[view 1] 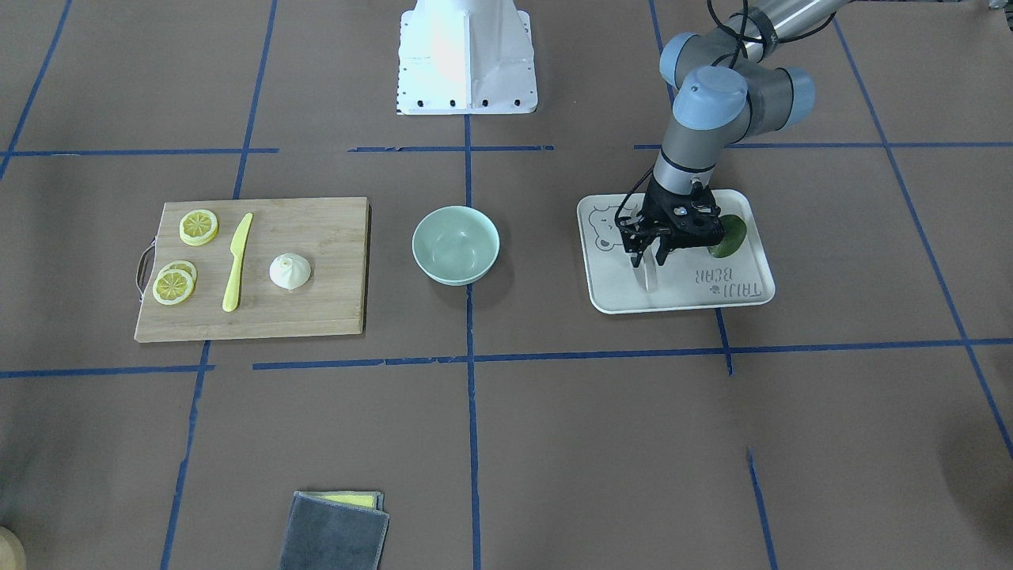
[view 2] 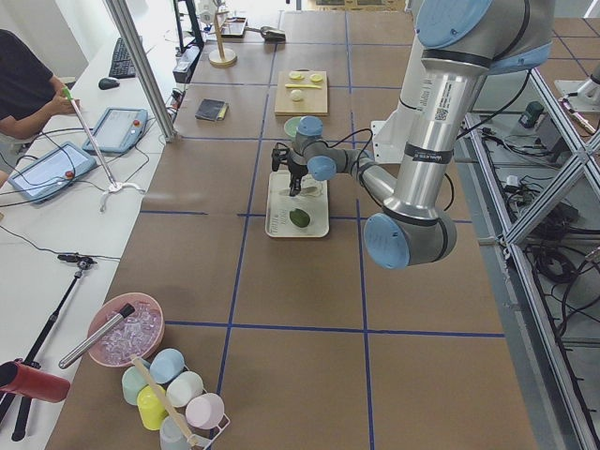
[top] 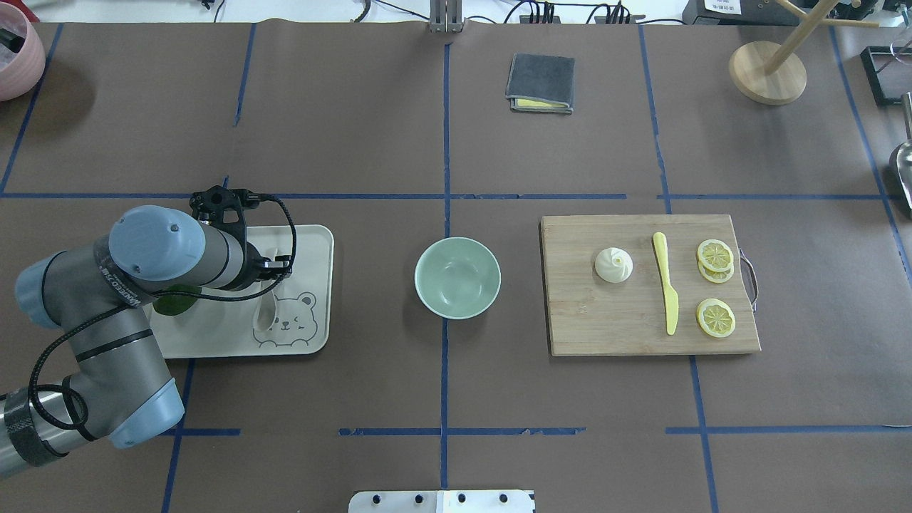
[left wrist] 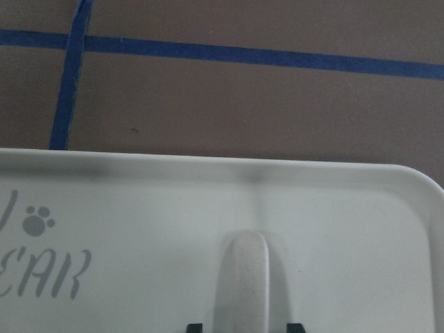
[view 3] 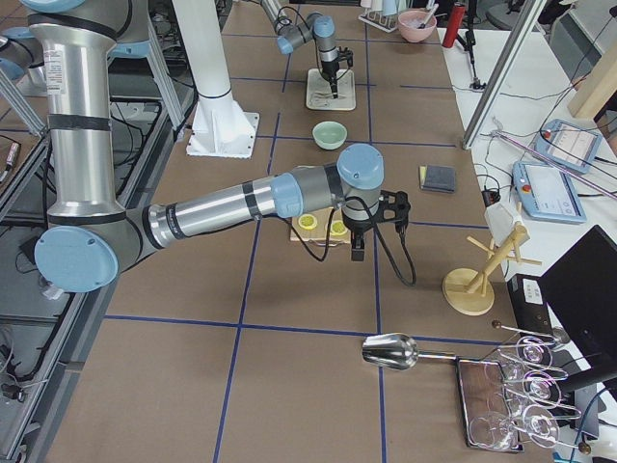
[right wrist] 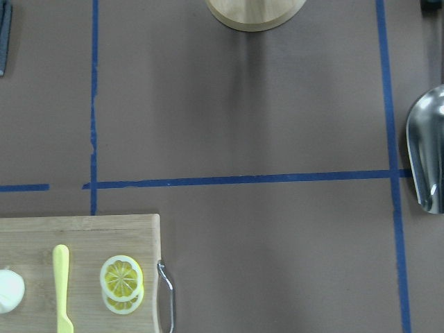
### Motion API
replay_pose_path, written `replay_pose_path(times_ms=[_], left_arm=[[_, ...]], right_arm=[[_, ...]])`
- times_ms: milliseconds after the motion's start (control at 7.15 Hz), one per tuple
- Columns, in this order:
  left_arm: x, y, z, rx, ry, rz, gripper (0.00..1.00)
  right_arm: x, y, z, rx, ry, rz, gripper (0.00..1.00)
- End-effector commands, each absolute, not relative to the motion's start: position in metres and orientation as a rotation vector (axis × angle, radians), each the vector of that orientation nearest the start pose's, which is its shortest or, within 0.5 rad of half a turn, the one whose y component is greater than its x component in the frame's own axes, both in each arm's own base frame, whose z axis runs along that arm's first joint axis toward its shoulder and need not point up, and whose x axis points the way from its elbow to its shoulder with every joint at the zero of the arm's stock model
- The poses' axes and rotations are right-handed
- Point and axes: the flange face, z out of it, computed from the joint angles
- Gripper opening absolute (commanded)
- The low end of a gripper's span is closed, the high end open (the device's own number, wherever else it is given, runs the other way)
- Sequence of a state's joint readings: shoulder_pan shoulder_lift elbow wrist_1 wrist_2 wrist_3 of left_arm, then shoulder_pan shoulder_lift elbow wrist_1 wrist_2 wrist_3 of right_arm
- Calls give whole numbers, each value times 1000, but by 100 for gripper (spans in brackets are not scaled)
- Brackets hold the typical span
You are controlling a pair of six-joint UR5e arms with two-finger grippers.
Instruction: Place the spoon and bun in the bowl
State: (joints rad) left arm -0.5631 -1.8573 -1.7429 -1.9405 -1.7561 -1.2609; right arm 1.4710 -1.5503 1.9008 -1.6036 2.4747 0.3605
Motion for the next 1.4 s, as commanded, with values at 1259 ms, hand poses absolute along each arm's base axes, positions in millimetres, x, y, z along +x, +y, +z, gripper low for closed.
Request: replay_pose_path(times_ms=[1259], left_arm=[[444, -445, 247, 139, 1092, -469, 0]], right_arm=[[-333, -472, 316, 158, -885, 194, 100]])
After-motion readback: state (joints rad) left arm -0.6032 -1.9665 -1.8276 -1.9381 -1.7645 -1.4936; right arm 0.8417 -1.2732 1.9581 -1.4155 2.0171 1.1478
